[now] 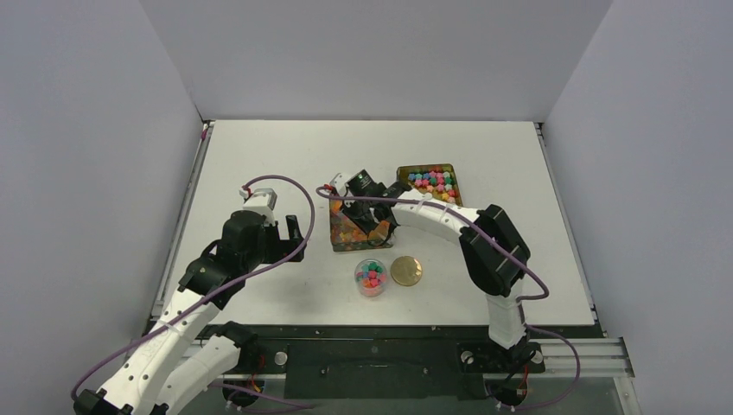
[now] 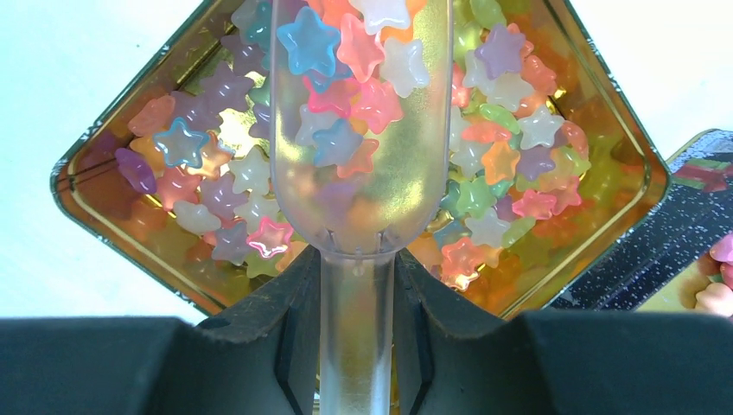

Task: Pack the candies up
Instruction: Scoop the fake candies from the storage box.

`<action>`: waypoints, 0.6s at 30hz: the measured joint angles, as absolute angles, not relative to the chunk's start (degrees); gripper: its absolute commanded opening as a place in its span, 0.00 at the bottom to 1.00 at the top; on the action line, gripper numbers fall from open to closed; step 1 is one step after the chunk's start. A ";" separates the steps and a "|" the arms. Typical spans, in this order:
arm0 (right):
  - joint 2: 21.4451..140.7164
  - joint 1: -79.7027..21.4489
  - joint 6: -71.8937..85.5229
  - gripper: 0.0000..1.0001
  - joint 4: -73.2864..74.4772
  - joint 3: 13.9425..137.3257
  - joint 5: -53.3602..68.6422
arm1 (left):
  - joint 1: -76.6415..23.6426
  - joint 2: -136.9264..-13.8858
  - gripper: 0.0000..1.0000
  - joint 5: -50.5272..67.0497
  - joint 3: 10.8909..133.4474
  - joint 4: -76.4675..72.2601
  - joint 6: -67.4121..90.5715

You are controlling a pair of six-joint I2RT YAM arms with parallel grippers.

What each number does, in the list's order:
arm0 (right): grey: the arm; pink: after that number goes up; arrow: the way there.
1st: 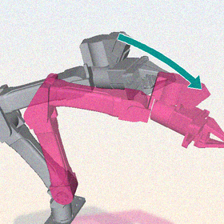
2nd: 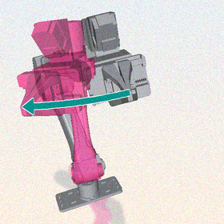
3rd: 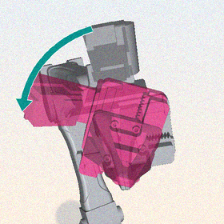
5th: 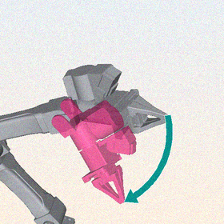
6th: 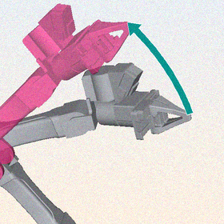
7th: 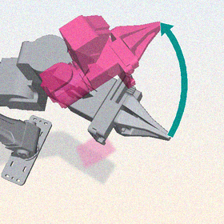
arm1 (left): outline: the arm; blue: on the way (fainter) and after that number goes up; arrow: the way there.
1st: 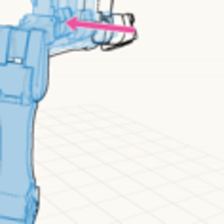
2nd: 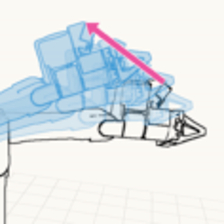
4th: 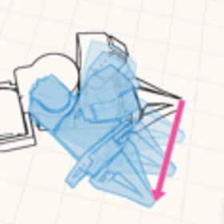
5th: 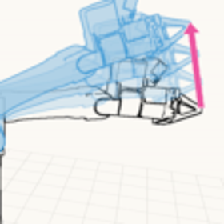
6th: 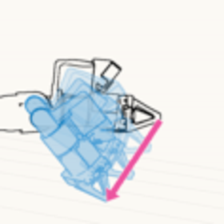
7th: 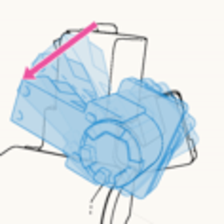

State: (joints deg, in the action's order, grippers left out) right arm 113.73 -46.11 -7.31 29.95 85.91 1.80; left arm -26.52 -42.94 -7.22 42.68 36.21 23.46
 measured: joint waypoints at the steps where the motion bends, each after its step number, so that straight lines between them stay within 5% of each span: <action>1: 112.95 -46.11 -7.27 0.00 29.26 85.08 1.93 | -26.52 -42.94 0.96 -7.18 42.68 36.23 23.46; 18: 103.90 -46.04 -7.29 0.00 22.44 75.24 1.98 | -26.52 -42.98 0.96 -7.01 42.68 36.21 23.42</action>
State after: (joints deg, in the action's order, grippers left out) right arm 103.90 -46.04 -7.29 22.44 75.24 1.98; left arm -26.52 -42.98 -7.01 42.68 36.21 23.42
